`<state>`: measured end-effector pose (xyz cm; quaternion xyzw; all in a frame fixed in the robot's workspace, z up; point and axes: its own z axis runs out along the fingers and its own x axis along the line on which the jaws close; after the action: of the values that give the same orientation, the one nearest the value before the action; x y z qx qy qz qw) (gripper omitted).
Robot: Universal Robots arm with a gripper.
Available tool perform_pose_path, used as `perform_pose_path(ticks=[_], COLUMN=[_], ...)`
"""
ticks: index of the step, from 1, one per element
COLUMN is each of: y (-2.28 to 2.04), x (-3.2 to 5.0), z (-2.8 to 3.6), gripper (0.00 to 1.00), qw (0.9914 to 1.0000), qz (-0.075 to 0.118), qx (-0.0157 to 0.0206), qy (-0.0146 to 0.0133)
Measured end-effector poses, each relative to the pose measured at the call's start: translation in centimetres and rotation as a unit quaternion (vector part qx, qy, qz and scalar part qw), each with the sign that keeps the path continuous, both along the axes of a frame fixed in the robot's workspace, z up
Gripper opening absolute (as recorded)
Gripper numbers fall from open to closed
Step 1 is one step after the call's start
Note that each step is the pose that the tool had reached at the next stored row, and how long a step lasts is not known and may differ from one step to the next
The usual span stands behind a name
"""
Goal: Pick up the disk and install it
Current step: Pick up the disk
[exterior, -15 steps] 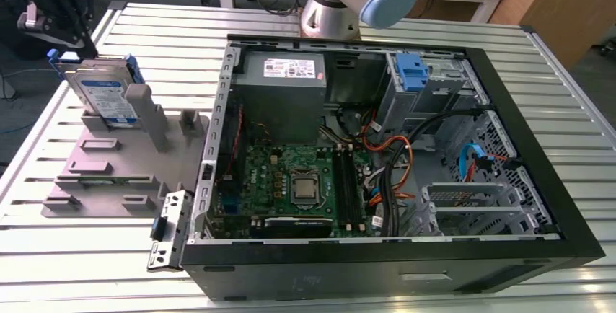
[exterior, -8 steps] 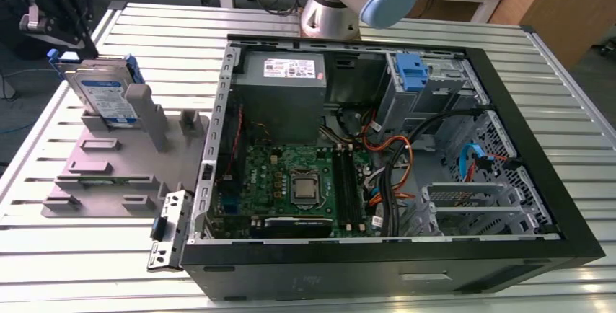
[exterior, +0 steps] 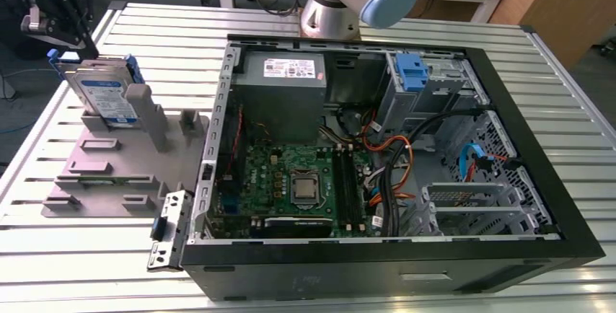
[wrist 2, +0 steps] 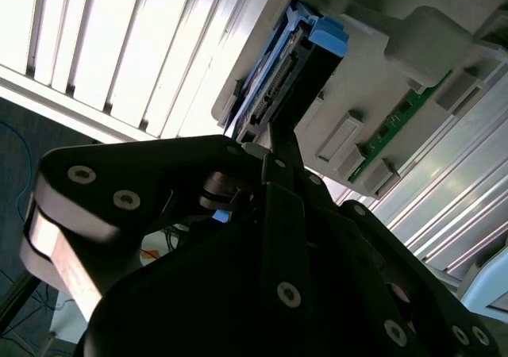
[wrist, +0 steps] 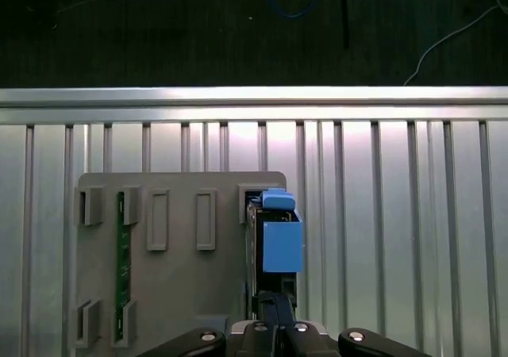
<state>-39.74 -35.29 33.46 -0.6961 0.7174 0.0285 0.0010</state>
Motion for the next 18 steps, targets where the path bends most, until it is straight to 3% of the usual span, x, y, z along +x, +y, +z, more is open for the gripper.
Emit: perform_pose_path(ticks=[16,18], y=[-0.01,-0.01], x=[0.0,0.0], z=[-0.24,-0.24], gripper=[0.11,0.17], qw=[1.0,1.0], qz=[0.0,0.0], qx=[0.0,0.0], qy=[0.0001,0.0001])
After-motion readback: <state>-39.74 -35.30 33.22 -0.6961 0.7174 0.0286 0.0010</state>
